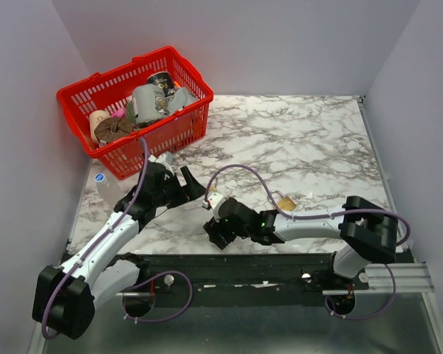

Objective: Unlock with the key

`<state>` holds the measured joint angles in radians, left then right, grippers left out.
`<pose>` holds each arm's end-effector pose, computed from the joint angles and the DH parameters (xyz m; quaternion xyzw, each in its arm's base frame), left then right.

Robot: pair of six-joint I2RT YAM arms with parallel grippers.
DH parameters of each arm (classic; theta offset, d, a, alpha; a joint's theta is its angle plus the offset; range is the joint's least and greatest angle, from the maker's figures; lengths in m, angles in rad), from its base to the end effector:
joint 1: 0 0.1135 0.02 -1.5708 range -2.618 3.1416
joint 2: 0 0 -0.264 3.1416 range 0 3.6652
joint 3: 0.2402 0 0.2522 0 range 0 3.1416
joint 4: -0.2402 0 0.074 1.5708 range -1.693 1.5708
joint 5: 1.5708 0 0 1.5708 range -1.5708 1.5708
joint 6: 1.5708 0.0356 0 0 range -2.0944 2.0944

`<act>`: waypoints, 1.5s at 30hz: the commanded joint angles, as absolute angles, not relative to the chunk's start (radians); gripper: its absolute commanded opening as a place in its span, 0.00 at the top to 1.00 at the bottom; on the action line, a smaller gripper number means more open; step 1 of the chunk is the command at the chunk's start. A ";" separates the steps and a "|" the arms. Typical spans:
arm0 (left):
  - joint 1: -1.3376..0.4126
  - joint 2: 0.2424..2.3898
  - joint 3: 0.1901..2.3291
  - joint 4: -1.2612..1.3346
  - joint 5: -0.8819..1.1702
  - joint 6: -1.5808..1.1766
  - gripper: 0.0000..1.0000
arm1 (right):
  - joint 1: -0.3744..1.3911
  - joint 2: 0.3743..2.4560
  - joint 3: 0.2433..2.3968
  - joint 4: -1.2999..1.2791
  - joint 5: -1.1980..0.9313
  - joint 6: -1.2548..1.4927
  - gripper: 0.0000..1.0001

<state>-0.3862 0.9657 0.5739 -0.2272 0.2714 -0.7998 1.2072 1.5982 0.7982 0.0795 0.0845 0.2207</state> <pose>0.1885 -0.0869 0.2297 -0.1202 0.8747 -0.3534 0.3092 0.1178 0.3010 0.1713 -0.4156 0.8099 0.2408 0.3366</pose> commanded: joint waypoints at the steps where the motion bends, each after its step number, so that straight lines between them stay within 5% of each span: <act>1: -0.382 0.905 0.545 -0.245 0.259 -0.799 0.01 | 1.210 1.649 0.844 -0.027 0.112 0.274 0.25; 11: -0.380 0.874 0.545 -0.331 0.198 -0.831 0.04 | 1.212 1.746 0.903 -0.120 0.144 0.299 0.35; 20: -0.387 0.798 0.468 -0.312 0.244 -0.985 0.08 | 1.210 1.622 0.884 -0.169 0.224 0.322 0.99; 45: -0.661 0.857 0.236 0.285 0.184 -1.689 0.04 | 1.207 1.272 0.942 -0.281 0.353 0.333 0.99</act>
<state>-0.6285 0.8520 0.2752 0.1143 0.2569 -1.4830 1.2049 1.3178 0.9504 -0.2974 0.3439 0.3141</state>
